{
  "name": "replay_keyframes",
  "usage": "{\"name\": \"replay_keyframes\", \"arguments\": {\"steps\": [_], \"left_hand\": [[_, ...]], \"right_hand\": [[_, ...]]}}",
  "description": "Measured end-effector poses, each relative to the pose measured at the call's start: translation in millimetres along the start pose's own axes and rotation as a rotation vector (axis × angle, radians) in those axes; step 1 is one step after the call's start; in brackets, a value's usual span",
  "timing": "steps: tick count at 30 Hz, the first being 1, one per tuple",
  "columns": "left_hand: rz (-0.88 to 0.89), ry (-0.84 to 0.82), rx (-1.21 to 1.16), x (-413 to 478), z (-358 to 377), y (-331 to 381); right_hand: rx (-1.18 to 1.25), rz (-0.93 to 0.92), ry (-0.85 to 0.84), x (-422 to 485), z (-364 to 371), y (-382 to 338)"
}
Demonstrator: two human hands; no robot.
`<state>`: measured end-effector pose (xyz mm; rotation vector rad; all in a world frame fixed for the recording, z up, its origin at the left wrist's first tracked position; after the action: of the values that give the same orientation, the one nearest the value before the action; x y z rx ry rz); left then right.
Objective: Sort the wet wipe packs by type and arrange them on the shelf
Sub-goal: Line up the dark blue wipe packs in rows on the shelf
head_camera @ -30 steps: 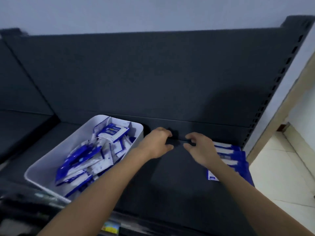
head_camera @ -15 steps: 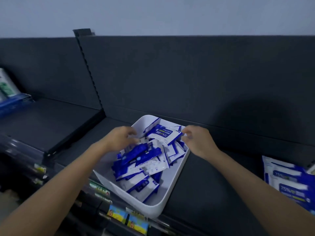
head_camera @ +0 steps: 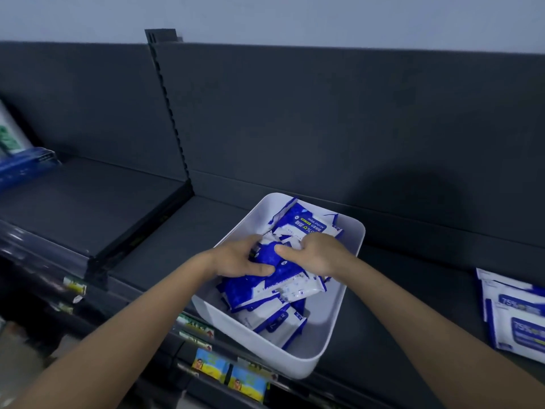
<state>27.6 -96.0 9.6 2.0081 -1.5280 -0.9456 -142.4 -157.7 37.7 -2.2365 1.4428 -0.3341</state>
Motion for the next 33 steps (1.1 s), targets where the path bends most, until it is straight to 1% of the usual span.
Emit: {"name": "replay_keyframes", "arguments": {"steps": [2,3,5,7,8,9,11,12,13,14,16,18,21,24,26,28,30,33], "left_hand": [[0.007,-0.009,-0.096,1,0,2],[0.015,-0.006,-0.141,1,-1,3],[0.016,0.002,-0.238,0,-6,-1],[0.009,0.043,-0.256,1,-11,-9],[0.022,0.11,-0.215,0,-14,-13],[0.049,0.206,-0.122,-1,-19,-14],[0.127,0.43,0.068,-5,-29,-13],[0.182,0.531,0.124,-7,-34,-9],[0.223,0.596,0.155,-9,-38,-7],[0.248,0.62,0.172,-11,-40,-6],[0.251,0.585,0.223,-12,-40,-9],[0.243,0.506,0.304,-12,-37,-11],[0.226,0.341,0.408,-11,-27,-9],[0.134,0.091,0.311,-8,-9,-7],[0.092,-0.016,0.26,-5,2,-4],[0.074,-0.021,0.221,0,6,2],[0.043,-0.006,0.137,5,7,10],[-0.066,-0.1,-0.047,8,11,14]], "right_hand": [[0.008,0.011,0.018,1,1,-4],[0.059,0.036,0.011,2,2,-6],[0.222,0.128,-0.013,8,7,-11],[0.377,0.246,-0.026,14,12,-19],[0.402,0.279,-0.023,18,14,-23],[0.393,0.284,-0.024,20,15,-26],[0.364,0.276,-0.041,23,20,-35],[0.369,0.277,-0.041,25,23,-38],[0.392,0.293,-0.035,27,26,-38],[0.42,0.319,-0.019,30,28,-38],[0.394,0.359,0.015,32,28,-36],[0.308,0.337,0.038,35,20,-28],[0.379,0.317,0.104,38,-1,-11],[0.445,0.321,0.2,39,-28,7],[0.564,0.352,0.25,37,-43,16],[0.691,0.397,0.264,33,-52,26],[0.768,0.427,0.275,29,-55,34],[0.857,0.452,0.294,21,-56,45]]}}
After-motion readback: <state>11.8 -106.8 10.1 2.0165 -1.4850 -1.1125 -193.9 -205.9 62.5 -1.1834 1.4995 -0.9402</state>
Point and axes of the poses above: each hand's wrist, its own x-axis towards the middle knuckle, its own z-axis out of the palm, y = z × x, the point moved 4 cm from there along x, towards the middle knuckle, and after that the axes turned 14 degrees about y, right-handed, at the moved point
